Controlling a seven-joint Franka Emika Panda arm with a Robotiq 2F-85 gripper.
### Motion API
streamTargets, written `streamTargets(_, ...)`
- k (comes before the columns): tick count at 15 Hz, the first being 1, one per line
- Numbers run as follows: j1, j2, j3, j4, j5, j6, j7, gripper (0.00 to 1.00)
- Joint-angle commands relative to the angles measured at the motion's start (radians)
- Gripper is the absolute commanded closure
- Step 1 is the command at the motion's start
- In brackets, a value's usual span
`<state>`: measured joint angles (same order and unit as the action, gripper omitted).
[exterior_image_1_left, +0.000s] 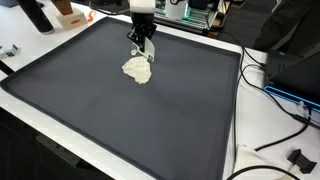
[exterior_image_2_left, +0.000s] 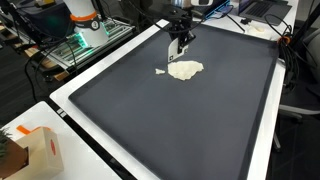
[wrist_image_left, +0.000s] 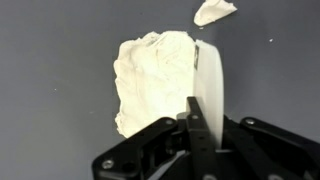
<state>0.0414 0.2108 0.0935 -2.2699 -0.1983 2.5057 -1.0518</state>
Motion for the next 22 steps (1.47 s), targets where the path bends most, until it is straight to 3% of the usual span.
streamTargets(1, -0.006, 0.003, 0.006, 0.002, -0.001, -0.002, -0.003, 0.96)
streamTargets(10, -0.044, 0.025, 0.032, -0.034, 0.158, 0.027, -0.089, 0.99)
streamTargets(14, -0.036, 0.040, 0.007, -0.033, 0.102, 0.029, -0.048, 0.99)
streamTargets(22, -0.058, 0.087, 0.001, -0.025, 0.100, 0.054, -0.057, 0.99)
